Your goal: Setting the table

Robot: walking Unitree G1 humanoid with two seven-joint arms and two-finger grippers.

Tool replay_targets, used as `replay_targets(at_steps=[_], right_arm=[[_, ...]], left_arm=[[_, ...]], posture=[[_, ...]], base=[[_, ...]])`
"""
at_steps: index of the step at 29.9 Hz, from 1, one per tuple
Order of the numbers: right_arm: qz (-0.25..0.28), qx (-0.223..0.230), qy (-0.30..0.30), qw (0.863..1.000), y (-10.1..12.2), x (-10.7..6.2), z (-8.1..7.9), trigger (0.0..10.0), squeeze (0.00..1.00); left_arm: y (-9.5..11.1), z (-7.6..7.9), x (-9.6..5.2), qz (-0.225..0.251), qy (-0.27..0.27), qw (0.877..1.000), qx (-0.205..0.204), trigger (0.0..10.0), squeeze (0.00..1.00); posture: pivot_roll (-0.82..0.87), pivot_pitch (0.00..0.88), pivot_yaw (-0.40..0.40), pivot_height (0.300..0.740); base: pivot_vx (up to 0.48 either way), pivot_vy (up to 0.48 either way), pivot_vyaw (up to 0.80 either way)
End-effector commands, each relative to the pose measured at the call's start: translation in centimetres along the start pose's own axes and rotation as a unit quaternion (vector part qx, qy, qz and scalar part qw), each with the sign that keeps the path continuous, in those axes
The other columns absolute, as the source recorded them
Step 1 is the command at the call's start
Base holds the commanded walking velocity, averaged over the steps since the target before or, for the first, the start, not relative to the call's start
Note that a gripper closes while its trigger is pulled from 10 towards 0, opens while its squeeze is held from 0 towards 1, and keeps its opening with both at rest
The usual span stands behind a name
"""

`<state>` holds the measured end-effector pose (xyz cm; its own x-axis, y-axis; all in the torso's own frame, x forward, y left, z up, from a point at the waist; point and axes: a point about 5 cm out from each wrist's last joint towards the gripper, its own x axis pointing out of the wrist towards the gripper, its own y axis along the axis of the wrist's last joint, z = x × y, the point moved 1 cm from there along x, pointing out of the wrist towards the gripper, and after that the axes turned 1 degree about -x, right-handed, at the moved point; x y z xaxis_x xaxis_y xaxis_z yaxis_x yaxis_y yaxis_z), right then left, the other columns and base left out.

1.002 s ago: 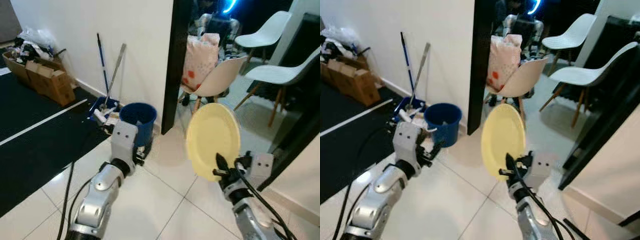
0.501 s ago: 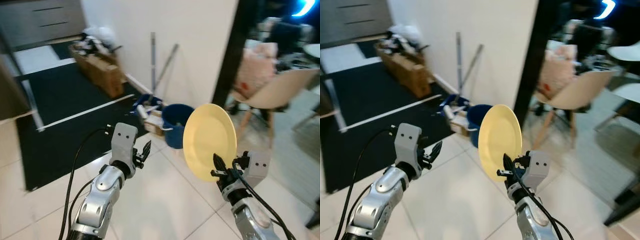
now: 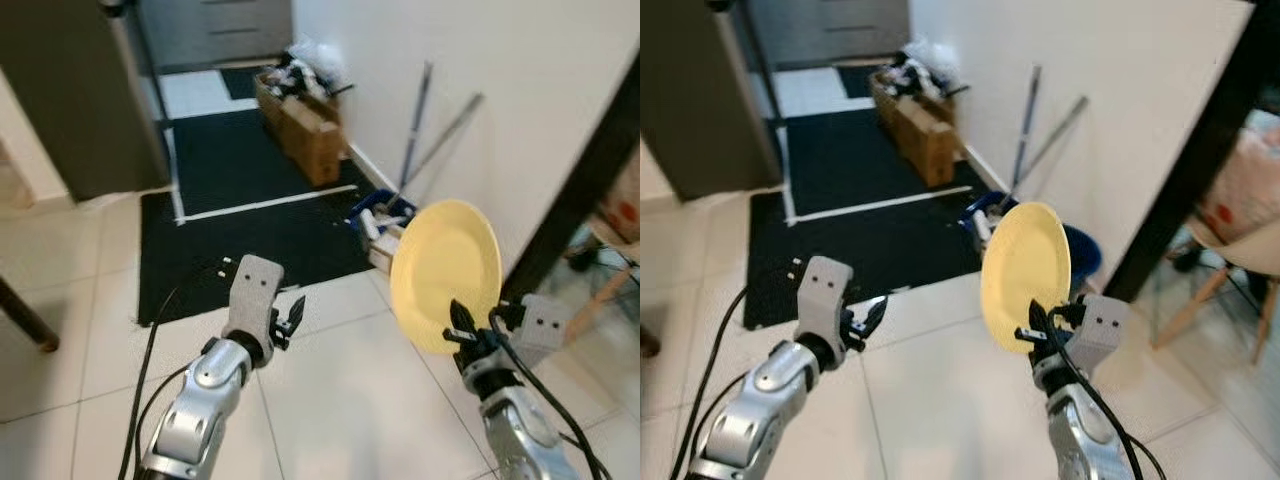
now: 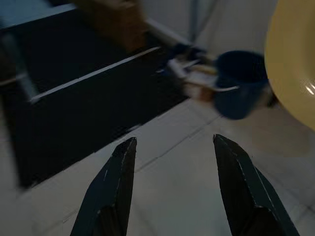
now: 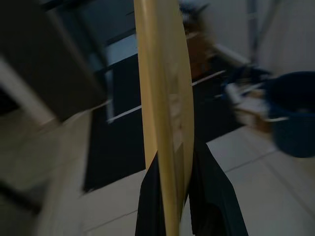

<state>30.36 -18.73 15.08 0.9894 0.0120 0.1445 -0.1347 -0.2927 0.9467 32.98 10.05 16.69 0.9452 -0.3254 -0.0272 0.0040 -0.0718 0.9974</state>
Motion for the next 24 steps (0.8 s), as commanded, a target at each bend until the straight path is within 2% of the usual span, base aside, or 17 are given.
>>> replay_targets(at_steps=[1, 7, 10, 13, 24], right_arm=[[-0.009, 0.002, -0.005, 1.000, -0.3, -0.2, 0.2, 10.0, 0.00], [-0.009, 0.003, -0.006, 1.000, -0.3, -0.2, 0.2, 10.0, 0.00], [-0.003, -0.002, -0.026, 1.000, 0.0, -0.1, 0.9, 10.0, 0.00], [-0.002, -0.003, -0.028, 1.000, 0.0, -0.1, 0.9, 10.0, 0.00], [0.010, -0.003, -0.028, 1.000, 0.7, 0.1, 0.8, 10.0, 0.00]], left_arm=[[-0.4, 0.1, -0.3, -0.012, 0.001, 1.000, 0.000, 10.0, 0.00], [-0.4, 0.1, -0.3, -0.013, 0.001, 1.000, 0.001, 10.0, 0.00], [0.1, -0.9, -0.5, -0.005, 0.012, 1.000, 0.000, 10.0, 0.00], [0.3, -1.3, -0.5, -0.003, 0.016, 1.000, 0.001, 10.0, 0.00], [0.6, -1.6, -0.6, 0.000, 0.020, 1.000, 0.002, 10.0, 0.00]], posture=[[0.08, 0.082, 0.063, 0.740], [0.08, 0.082, 0.063, 0.740], [0.08, 0.090, 0.072, 0.740], [0.09, 0.091, 0.073, 0.740], [0.09, 0.094, 0.073, 0.740]], base=[[0.000, 0.000, 0.79], [0.000, 0.000, 0.79], [0.000, 0.000, 0.79], [0.000, 0.000, 0.79], [0.000, 0.000, 0.79]])
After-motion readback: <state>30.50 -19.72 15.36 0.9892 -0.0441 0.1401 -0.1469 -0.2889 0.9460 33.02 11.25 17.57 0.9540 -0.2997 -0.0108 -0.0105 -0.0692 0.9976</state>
